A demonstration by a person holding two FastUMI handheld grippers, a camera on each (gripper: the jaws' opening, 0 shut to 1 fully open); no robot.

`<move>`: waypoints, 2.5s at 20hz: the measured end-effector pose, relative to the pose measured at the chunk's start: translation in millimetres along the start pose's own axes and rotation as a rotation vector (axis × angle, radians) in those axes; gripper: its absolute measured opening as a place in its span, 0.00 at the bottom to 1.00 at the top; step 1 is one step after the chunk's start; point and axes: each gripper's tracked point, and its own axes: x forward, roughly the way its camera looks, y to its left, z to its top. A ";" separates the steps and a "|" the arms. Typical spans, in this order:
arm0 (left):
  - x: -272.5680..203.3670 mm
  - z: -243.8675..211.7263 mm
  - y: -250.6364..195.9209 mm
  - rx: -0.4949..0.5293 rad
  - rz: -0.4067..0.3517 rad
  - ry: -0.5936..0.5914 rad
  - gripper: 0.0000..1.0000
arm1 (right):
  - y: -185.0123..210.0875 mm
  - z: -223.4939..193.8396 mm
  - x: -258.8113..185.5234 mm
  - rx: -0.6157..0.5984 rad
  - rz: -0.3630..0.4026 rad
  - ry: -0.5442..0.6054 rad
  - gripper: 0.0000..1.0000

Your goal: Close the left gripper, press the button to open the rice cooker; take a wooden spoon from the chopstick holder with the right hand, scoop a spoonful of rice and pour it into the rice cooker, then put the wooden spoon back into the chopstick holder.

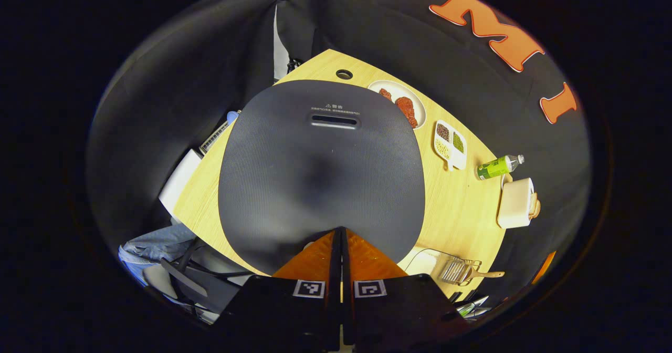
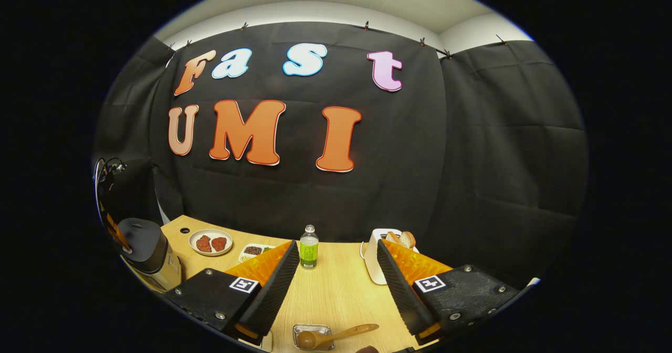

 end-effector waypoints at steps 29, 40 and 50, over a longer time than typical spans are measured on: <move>-216.8 83.9 -72.9 0.432 0.164 -1.088 0.88 | -41.5 -174.8 11.5 0.125 -0.032 0.402 0.93; -246.9 59.6 -100.0 0.493 0.151 -1.198 0.93 | -12.7 -244.5 10.8 0.362 0.014 0.590 0.81; -247.9 50.8 -97.7 0.515 0.147 -1.205 0.93 | 3.2 -257.5 16.6 0.549 0.003 0.634 0.22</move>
